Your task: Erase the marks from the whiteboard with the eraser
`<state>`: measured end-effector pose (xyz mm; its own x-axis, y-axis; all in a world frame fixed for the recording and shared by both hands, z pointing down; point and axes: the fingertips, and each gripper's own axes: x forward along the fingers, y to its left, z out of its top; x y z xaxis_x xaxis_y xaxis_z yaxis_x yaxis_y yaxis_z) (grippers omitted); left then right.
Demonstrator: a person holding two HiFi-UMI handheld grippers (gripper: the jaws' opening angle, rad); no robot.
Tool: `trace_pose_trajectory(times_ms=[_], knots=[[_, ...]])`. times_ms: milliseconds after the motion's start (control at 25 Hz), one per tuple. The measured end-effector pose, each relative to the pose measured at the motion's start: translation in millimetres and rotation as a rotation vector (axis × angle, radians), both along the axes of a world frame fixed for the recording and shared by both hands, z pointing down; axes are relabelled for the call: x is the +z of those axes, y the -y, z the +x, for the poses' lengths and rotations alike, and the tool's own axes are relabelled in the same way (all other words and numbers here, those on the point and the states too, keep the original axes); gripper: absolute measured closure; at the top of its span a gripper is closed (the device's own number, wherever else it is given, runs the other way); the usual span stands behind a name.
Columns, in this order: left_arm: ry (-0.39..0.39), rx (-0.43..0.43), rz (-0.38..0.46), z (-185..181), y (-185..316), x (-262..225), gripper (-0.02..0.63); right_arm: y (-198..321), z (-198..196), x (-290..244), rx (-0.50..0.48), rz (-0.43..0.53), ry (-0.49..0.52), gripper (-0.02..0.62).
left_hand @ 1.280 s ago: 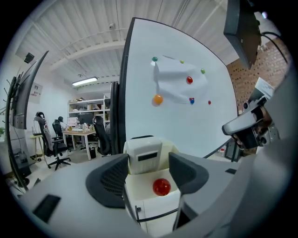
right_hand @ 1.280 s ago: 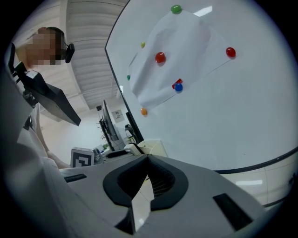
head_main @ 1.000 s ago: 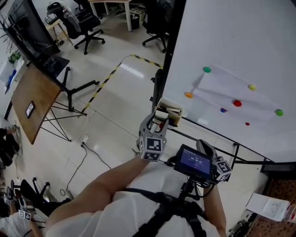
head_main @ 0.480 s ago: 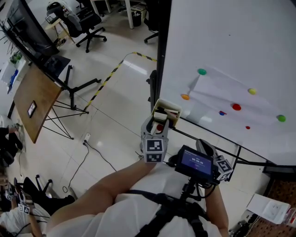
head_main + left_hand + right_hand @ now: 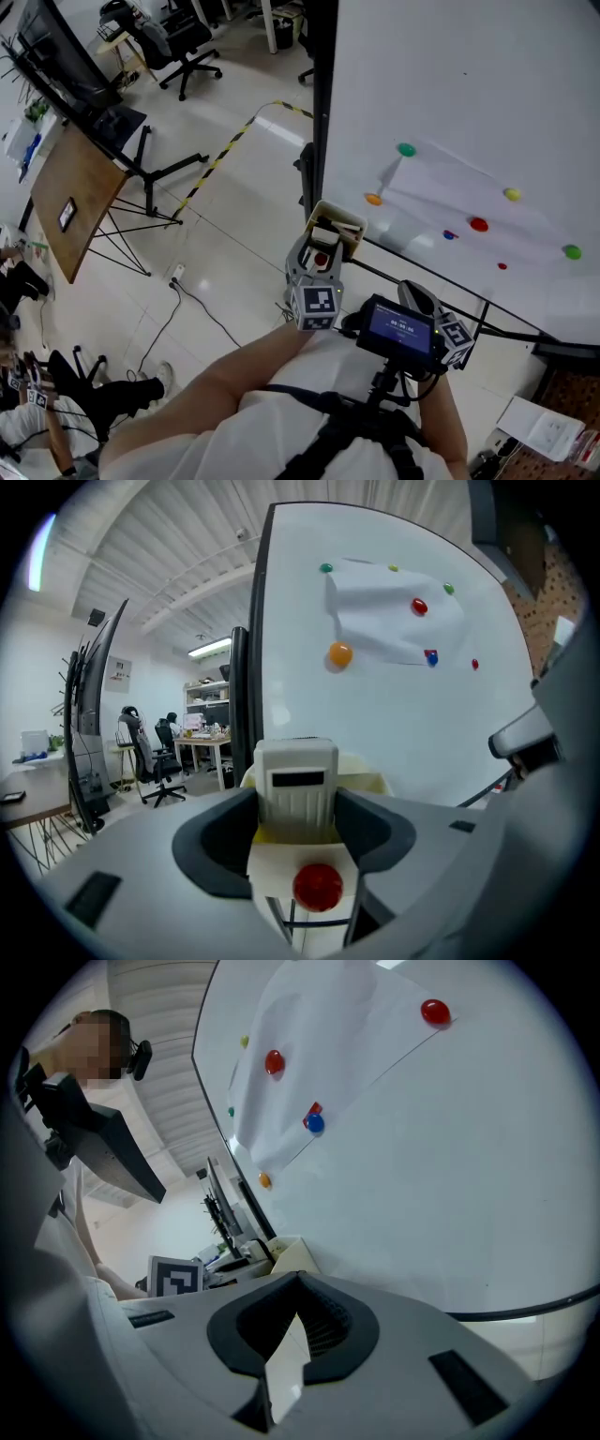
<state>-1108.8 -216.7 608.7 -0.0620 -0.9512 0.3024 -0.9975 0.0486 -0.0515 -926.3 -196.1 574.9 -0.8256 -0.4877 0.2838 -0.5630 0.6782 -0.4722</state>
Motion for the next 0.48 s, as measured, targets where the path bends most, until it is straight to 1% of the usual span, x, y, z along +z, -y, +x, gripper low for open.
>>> trace_pose_trajectory(times_ms=[120, 280, 400, 480], knots=[[0.019, 0.031, 0.024, 0.8, 2.8, 0.2, 0.346, 4.2, 0.9, -0.3, -0.004, 0.003, 0.005, 0.580], [0.005, 0.104, 0.027, 2.0, -1.1, -6.2, 0.345, 4.7, 5.0, -2.2, 0.005, -0.002, 0.013, 0.580], [-0.014, 0.114, 0.044, -2.0, -5.3, -14.3, 0.345, 6.4, 10.0, -4.9, 0.025, 0.006, 0.032, 0.580], [-0.013, 0.120, 0.066, -4.3, -5.8, -24.0, 0.345, 8.3, 12.4, -6.9, 0.042, 0.020, 0.046, 0.580]])
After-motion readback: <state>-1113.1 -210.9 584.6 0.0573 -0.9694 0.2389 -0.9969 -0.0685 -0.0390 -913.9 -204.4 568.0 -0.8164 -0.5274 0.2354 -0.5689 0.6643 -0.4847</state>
